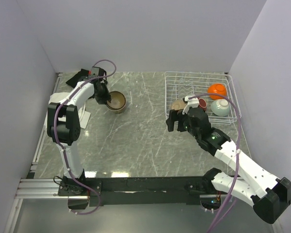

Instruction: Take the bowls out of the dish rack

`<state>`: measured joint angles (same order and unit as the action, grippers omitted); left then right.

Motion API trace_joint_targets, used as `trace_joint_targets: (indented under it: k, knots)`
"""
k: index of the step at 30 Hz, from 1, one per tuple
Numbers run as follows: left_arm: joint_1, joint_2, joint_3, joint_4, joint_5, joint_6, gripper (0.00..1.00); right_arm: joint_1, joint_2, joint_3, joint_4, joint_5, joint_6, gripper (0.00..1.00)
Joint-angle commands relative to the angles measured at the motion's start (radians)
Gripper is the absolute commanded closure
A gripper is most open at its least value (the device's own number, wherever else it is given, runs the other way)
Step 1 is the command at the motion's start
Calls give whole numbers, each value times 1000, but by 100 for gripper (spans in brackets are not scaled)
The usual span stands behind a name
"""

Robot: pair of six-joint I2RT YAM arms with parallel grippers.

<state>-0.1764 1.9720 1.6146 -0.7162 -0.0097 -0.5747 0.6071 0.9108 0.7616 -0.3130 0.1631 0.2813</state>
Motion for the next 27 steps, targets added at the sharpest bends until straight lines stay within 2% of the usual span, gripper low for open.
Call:
trace_joint_targets:
  k: [1, 5, 12, 14, 19, 25, 27]
  knots:
    - [-5, -4, 36, 31, 27, -11, 54, -30, -15, -8, 17, -23, 4, 0]
    - [-5, -22, 39, 17, 14, -11, 43, -50, 2, -2, 28, -43, -10, 0]
    - [-3, -77, 33, -25, -47, -7, 43, -82, 22, 22, 28, -53, -37, 0]
    - [3, -84, 24, -19, -33, -7, 48, -99, 26, 27, 29, -60, -41, 0]
    - [28, -59, 22, -20, 2, -10, 81, -124, 28, 25, 34, -86, -34, 0]
    - [32, -50, 7, -12, 23, -2, 94, -136, 22, 12, 34, -93, -24, 0]
    - [34, -42, 10, -22, 31, -1, 95, -142, 23, 8, 34, -94, -24, 0]
